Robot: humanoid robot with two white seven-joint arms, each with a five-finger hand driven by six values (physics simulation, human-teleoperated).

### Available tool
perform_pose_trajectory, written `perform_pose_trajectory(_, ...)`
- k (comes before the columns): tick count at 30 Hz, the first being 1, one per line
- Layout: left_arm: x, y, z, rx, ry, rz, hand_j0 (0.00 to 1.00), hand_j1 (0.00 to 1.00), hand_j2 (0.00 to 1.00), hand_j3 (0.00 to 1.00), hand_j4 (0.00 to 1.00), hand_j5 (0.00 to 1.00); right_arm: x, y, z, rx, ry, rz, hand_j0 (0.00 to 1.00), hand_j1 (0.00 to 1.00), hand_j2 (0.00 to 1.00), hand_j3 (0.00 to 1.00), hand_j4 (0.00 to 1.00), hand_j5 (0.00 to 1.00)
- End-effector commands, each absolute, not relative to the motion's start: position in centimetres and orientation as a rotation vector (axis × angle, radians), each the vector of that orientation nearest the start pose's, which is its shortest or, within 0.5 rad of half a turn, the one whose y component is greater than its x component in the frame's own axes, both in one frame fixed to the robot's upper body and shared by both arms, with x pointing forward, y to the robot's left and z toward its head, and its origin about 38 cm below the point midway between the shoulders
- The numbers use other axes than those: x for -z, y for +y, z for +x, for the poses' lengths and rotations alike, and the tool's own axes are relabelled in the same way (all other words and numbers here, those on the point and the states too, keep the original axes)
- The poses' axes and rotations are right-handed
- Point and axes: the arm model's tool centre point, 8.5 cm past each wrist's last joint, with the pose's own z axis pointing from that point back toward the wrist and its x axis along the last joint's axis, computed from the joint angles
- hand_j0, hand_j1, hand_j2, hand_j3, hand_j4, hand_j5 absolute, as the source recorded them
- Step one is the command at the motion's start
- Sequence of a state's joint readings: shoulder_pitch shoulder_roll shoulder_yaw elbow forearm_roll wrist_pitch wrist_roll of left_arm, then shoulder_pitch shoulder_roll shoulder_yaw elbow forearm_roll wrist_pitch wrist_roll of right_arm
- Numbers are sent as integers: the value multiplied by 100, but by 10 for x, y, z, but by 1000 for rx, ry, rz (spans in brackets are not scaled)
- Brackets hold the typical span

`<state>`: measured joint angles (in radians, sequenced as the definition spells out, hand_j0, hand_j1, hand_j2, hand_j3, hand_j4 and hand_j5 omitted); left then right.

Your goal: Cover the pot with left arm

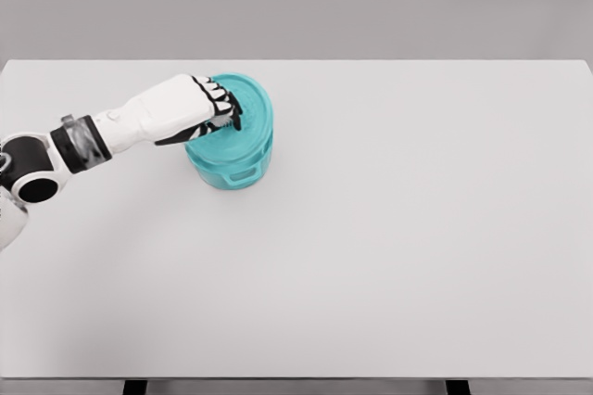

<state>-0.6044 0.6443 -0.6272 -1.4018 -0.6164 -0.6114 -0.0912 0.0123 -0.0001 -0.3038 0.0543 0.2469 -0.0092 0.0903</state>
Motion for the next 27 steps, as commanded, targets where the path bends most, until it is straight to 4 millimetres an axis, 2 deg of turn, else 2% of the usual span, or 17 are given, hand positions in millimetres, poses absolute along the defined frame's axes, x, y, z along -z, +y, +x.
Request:
perform_pose_trajectory(1, -195, 235, 443, -2526, 2441, -681, 49, 49, 49, 49, 49, 49, 261, -258, -25, 62, 51, 18, 100, 100, 100, 100, 100, 100)
perform_pose_trajectory(8, -185, 237, 448, -2563, 2440, -693, 49, 49, 49, 49, 49, 49, 261, -258, -25, 62, 51, 18, 100, 100, 100, 100, 100, 100)
perform_pose_trajectory(17, -181, 237, 446, -2575, 2434, -689, 49, 49, 49, 49, 49, 49, 261, -258, -25, 62, 51, 18, 100, 100, 100, 100, 100, 100)
perform_pose_trajectory(27, -179, 238, 446, -2578, 2435, -686, 56, 56, 56, 56, 56, 56, 261, -258, -24, 62, 49, 17, 100, 100, 100, 100, 100, 100)
